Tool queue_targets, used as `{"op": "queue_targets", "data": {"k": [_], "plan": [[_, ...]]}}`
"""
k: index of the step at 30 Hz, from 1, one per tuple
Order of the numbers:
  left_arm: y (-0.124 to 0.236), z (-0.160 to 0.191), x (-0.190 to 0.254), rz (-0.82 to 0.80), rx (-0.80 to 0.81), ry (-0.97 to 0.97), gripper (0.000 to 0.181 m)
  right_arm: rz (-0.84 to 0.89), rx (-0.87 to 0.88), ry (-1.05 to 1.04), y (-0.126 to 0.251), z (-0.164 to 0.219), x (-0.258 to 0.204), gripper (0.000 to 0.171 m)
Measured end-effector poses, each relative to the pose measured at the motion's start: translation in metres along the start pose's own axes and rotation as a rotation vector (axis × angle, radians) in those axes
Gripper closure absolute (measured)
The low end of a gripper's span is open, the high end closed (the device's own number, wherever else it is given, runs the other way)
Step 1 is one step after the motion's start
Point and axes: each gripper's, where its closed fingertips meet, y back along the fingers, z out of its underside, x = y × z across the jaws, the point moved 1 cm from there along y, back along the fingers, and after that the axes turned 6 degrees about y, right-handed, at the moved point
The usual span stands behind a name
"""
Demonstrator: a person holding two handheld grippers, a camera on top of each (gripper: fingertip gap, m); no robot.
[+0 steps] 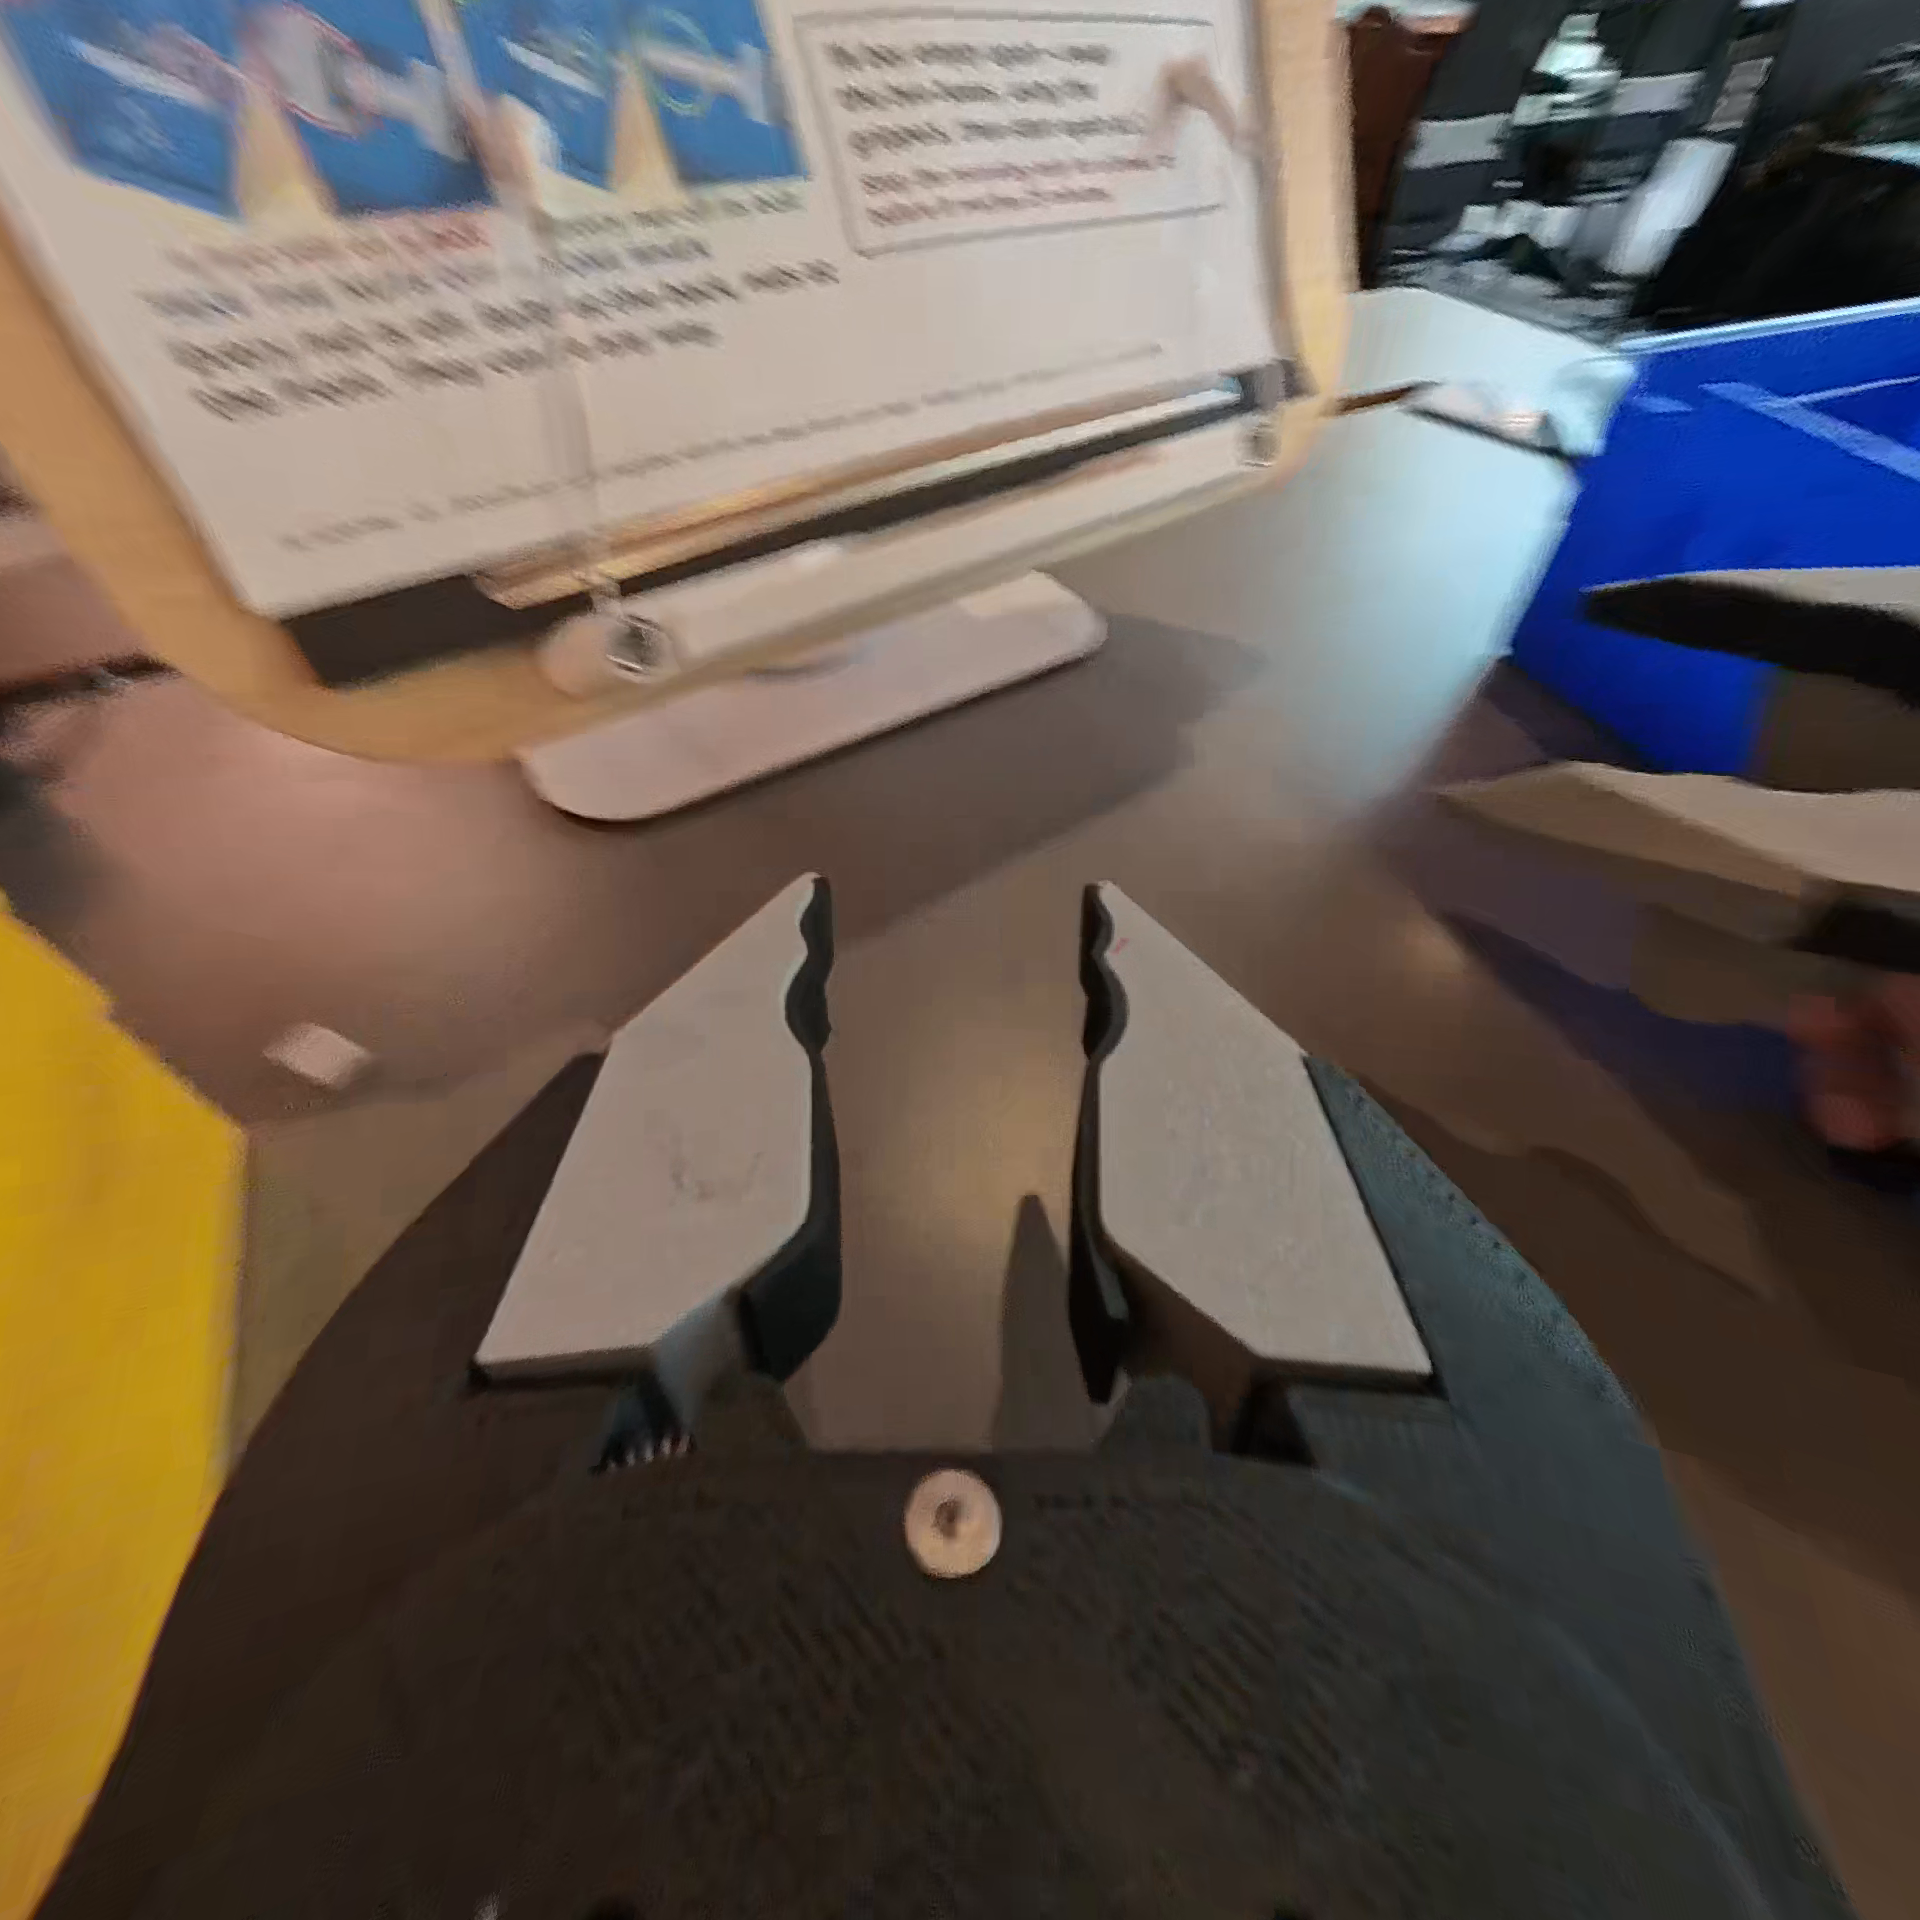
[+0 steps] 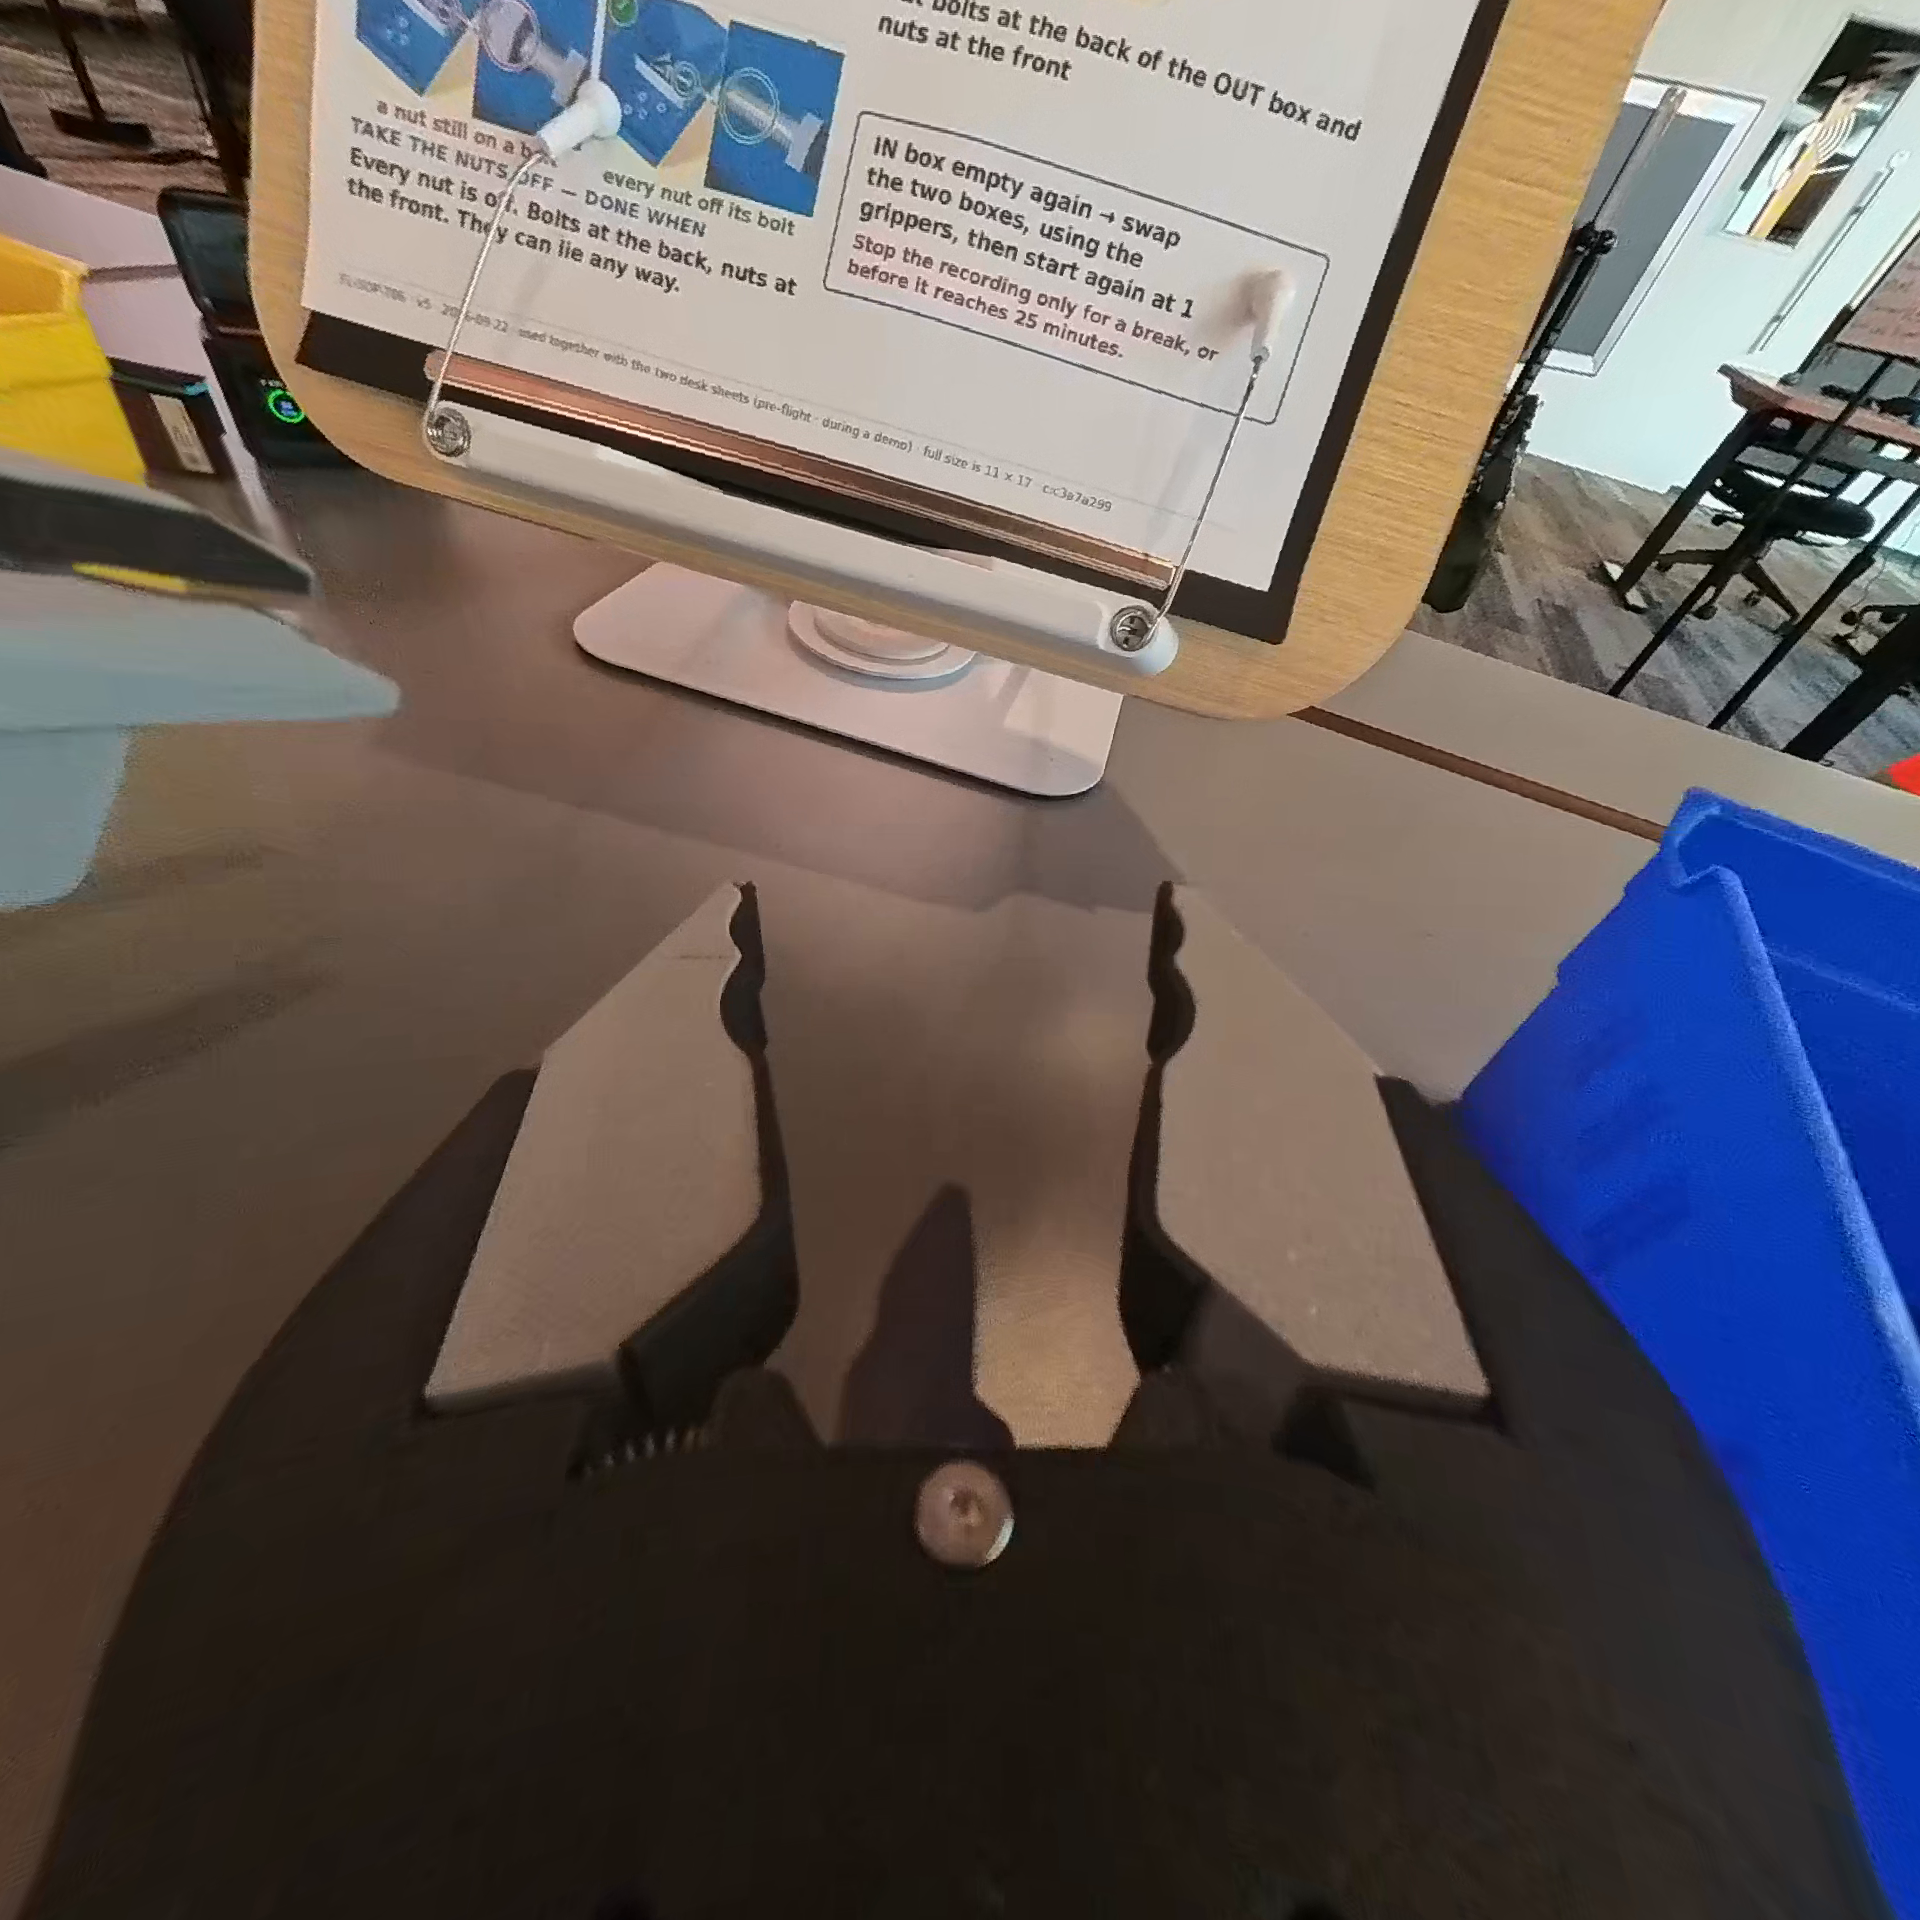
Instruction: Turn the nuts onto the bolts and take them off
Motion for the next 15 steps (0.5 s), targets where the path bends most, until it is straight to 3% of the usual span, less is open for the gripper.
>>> {"op": "queue_targets", "data": {"k": [3, 7, 11, 13, 15], "plan": [[0.032, -0.006, 0.052, 0.226, -0.013, 0.050, 0.136, -0.009, -0.014, 0.029, -0.001, 0.001, -0.004, 0.102], [0.102, -0.040, 0.088, 0.425, -0.003, -0.087, 0.134, -0.080, -0.066, 0.105, -0.001, 0.007, -0.024, 0.105], [0.140, -0.074, 0.051, 0.455, -0.110, -0.220, 0.137, -0.164, -0.107, 0.134, -0.001, 0.013, -0.038, 0.103], [0.142, -0.085, 0.013, 0.434, -0.187, -0.243, 0.137, -0.198, -0.120, 0.128, -0.001, 0.015, -0.042, 0.104], [0.128, -0.086, -0.044, 0.314, -0.289, -0.287, 0.134, -0.224, -0.134, 0.122, -0.001, 0.017, -0.046, 0.106]]}}
